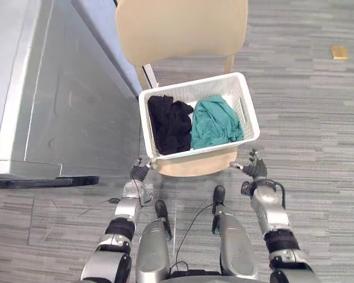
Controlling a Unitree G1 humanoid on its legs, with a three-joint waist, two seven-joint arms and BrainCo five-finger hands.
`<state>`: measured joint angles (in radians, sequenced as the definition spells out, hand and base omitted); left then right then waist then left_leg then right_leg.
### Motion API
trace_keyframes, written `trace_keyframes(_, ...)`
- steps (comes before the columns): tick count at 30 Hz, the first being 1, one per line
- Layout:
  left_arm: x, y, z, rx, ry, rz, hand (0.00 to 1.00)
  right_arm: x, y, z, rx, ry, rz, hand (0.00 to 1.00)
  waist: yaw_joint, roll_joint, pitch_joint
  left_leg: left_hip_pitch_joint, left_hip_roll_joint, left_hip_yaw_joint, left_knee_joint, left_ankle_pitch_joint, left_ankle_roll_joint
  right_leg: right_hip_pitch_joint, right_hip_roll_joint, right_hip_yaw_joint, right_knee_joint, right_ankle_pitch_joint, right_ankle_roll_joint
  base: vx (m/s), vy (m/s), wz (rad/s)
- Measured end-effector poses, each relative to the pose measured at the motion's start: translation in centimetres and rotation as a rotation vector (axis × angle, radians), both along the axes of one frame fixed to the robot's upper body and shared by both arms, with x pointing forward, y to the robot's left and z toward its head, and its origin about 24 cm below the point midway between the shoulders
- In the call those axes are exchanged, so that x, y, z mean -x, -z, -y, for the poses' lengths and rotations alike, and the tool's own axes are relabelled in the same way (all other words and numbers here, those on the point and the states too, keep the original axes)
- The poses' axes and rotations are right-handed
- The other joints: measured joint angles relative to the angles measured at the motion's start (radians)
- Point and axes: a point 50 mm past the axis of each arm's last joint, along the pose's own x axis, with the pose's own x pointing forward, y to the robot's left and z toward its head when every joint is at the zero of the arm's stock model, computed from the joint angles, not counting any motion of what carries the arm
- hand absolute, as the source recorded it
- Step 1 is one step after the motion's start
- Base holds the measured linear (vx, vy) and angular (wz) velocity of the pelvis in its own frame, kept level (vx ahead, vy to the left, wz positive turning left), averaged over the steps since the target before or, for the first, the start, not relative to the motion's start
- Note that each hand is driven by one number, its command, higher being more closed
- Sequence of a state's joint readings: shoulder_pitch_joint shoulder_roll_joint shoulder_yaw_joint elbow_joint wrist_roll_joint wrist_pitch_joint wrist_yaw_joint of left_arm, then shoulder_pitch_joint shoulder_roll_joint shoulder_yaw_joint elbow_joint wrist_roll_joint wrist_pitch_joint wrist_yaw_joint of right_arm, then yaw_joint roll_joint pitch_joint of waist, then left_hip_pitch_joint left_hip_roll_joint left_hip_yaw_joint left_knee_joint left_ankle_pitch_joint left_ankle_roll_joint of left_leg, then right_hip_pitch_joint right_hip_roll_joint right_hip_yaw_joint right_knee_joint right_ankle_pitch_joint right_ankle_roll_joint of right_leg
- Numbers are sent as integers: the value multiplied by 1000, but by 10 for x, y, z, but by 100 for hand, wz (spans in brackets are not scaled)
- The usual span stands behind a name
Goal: Pick up the laundry basket with both hands and put the clothes into the washing machine.
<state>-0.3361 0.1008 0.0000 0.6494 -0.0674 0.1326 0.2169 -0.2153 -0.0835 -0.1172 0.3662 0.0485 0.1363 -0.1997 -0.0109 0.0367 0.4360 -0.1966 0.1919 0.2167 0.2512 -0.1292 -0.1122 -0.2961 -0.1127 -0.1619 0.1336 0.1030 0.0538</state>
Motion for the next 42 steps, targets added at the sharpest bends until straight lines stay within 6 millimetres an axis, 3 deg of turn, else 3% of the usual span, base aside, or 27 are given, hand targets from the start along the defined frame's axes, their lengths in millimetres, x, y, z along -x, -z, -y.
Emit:
trace_keyframes(3,14,-2,4,16,15,45,0,12,11,9,-15,29,-38,0,-2,1,-27,32,2,-4,-4,1,2,32,3,-1,-1,-4,0,28,7,0)
trace_keyframes(8,42,4,2,98,16,66,0,38,26,45,-95,193,-78,0,-3,5,-83,105,4,-11,-5,3,0,112,6,-9,-7,-15,3,78,21,5)
trace_keyframes(13,72,26,-6,137,41,-22,0,66,38,76,-94,291,-124,0,-3,8,-148,137,-1,-32,-17,2,1,170,1,-35,-33,-22,12,37,26,18)
trace_keyframes(15,85,36,-6,146,63,-76,0,79,42,87,-87,322,-148,0,-4,13,-158,135,2,-51,18,-14,17,166,-12,-60,45,-69,8,-25,1,32)
trace_keyframes(18,99,45,-7,143,73,-131,0,95,53,86,-92,311,-201,0,-11,11,-190,160,-2,-74,-16,-19,13,164,-44,-78,103,-110,1,-55,-31,30)
trace_keyframes(20,115,56,-5,141,65,-189,0,103,62,79,-101,275,-240,0,-7,18,-209,112,41,-78,322,-87,-5,152,-55,-76,136,-116,-11,-32,26,-9)
trace_keyframes(21,120,59,-3,153,62,-207,0,104,64,76,-104,261,-249,0,-7,18,-213,111,50,-82,388,-95,-19,151,-55,-70,141,-115,-10,-46,88,-31)
trace_keyframes(22,127,64,4,185,65,-229,0,109,68,72,-111,241,-269,0,-13,38,-231,126,56,-99,435,-95,-27,143,-55,-56,145,-108,2,-24,178,-13)
trace_keyframes(23,130,66,10,208,69,-237,0,114,72,69,-123,235,-287,0,-28,56,-248,139,40,-123,385,-130,-59,121,-60,-49,147,-90,17,-42,224,-7)
trace_keyframes(24,129,66,11,211,70,-236,0,115,74,67,-132,230,-290,0,-34,62,-256,141,29,-123,357,-149,-55,109,-64,-49,141,-76,23,-156,271,-4)
trace_keyframes(25,126,64,13,210,81,-227,0,119,80,56,-167,224,-309,0,-35,57,-263,153,5,-113,281,-181,-54,88,-71,-38,112,-34,32,-175,229,-17)
trace_keyframes(27,121,61,17,205,103,-215,0,125,93,39,-211,186,-364,0,-34,46,-261,184,-21,-71,170,-240,-6,68,-81,-22,41,40,35,-296,255,-27)
trace_keyframes(28,114,58,16,178,129,-198,0,127,102,23,-250,154,-406,0,-25,7,-246,174,-58,-46,169,-235,-3,62,-99,4,-1,89,17,-424,250,-37)
trace_keyframes(29,115,58,17,153,153,-206,0,131,106,14,-265,127,-434,0,-26,-12,-246,155,-86,-29,198,-238,4,63,-112,10,-36,105,-42,-397,187,-45)
trace_keyframes(30,116,58,19,142,166,-208,0,132,107,11,-256,107,-446,0,-28,-22,-241,133,-92,-20,223,-240,26,59,-121,-13,-50,52,-106,-387,185,-38)
trace_keyframes(31,115,58,19,138,168,-207,0,131,107,10,-247,92,-452,0,-30,0,-246,130,-85,-16,213,-230,66,58,-122,-38,-45,-21,-117,-305,137,-39)
trace_keyframes(32,113,56,18,124,166,-198,0,127,107,6,-234,60,-454,0,-28,9,-244,126,-71,20,197,-210,97,34,-135,-68,4,-76,-93,-328,158,-52)
trace_keyframes(33,110,54,12,112,144,-186,0,120,108,-2,-215,-4,-468,0,-21,3,-241,127,-71,50,169,-182,116,-18,-158,-87,258,-93,-74,-282,141,-53)
trace_keyframes(35,113,56,4,100,119,-194,0,120,112,-13,-225,-47,-491,0,-6,0,-239,144,-74,69,136,-155,122,5,-164,-91,481,-156,-38,-249,101,-37)
trace_keyframes(36,118,57,-7,87,86,-206,0,119,114,-29,-244,-105,-502,0,9,-32,-256,146,-89,81,102,-121,127,63,-166,-85,617,-230,6,-168,7,-19)
trace_keyframes(38,124,60,-13,82,67,-223,0,114,112,-44,-255,-170,-492,0,30,-61,-275,118,-100,84,87,-85,129,137,-160,-65,684,-284,64,-119,-69,-8)
trace_keyframes(39,127,61,-14,85,56,-229,0,113,111,-47,-258,-193,-488,0,34,-71,-281,97,-103,84,91,-74,131,164,-155,-46,679,-287,70,-115,-142,-1)
trace_keyframes(40,133,64,-15,90,41,-245,0,106,108,-51,-247,-225,-468,0,42,-80,-286,51,-105,80,118,-57,133,229,-131,2,585,-320,102,-629,-428,-9)
trace_keyframes(41,131,66,7,181,-9,-238,0,68,87,-41,-105,-307,-378,0,81,-26,-260,-88,-70,35,103,67,106,334,-25,15,140,-418,33,-719,-440,-1)
trace_keyframes(42,134,66,7,192,-24,-236,0,71,89,-39,-103,-303,-383,0,81,-26,-257,-68,-70,10,51,101,88,326,-7,10,142,-415,20,-718,-392,-3)
